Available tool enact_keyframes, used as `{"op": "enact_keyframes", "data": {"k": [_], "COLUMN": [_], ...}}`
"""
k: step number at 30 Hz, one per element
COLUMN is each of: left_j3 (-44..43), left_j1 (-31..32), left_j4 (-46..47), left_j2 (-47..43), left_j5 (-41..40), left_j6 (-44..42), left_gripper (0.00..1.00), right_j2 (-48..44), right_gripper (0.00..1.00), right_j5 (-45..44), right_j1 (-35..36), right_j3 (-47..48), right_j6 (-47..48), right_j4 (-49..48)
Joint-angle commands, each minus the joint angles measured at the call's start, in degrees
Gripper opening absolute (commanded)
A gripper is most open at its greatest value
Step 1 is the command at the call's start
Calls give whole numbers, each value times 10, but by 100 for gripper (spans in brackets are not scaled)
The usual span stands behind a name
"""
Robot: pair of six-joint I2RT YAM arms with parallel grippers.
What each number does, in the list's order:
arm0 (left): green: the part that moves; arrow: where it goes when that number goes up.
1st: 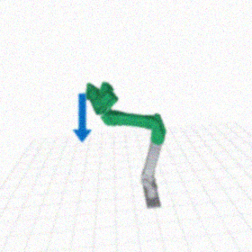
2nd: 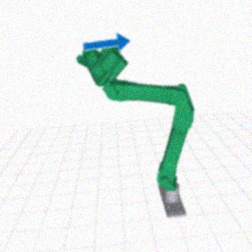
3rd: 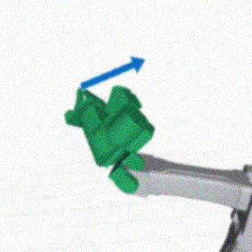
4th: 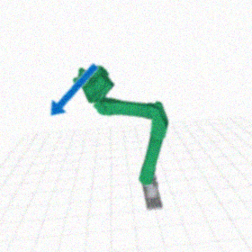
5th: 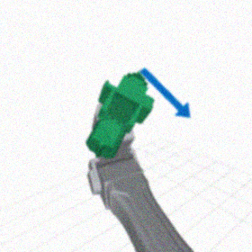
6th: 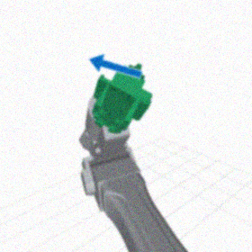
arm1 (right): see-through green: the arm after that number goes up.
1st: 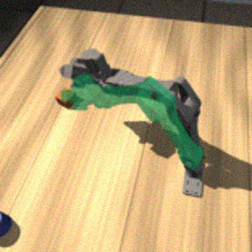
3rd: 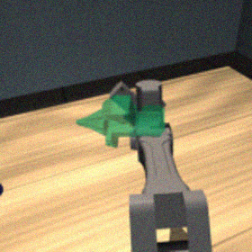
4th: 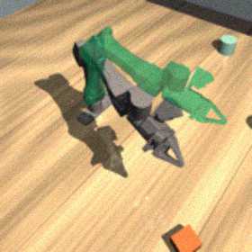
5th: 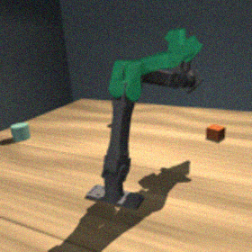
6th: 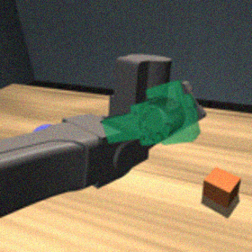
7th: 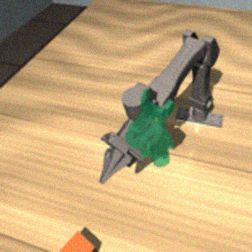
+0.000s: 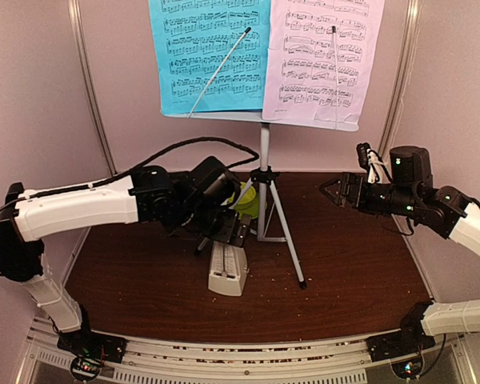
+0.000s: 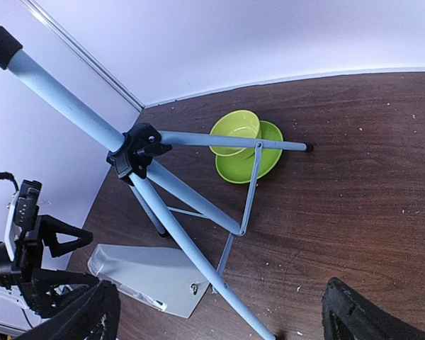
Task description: Set up the instrument practice props
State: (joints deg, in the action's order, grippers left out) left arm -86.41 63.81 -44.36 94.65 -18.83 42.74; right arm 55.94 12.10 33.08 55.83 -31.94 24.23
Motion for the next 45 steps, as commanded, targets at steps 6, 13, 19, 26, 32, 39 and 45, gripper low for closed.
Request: {"op": "enact_keyframes", "data": {"k": [6, 13, 19, 26, 32, 39, 45], "left_j3": [270, 427, 445, 430, 416, 426, 510], "left_j1": [-21, -86, -111, -112, -67, -15, -13], "left_j4": [261, 320, 290, 366, 431, 511, 568], "left_j2": [-234, -323, -252, -143, -83, -60, -138], "left_j5": [101, 72, 96, 127, 165, 173, 144], "left_j6": [-41, 37, 61, 48, 25, 43, 74], "left_gripper": [98, 91, 71, 55, 50, 47, 50], "right_j2": [-17, -28, -34, -33, -10, 34, 102], "right_gripper": [100, 100, 100, 100, 100, 100, 100], "right_j5": [-20, -5, 5, -2, -21, -83, -125], "right_j1": [8, 9, 17, 42, 76, 133, 207], "right_j3": [-8, -15, -16, -19, 24, 78, 123], "right_j6": [-10, -29, -32, -64, -77, -86, -85], "right_j4": [-4, -11, -5, -16, 24, 47, 41]}}
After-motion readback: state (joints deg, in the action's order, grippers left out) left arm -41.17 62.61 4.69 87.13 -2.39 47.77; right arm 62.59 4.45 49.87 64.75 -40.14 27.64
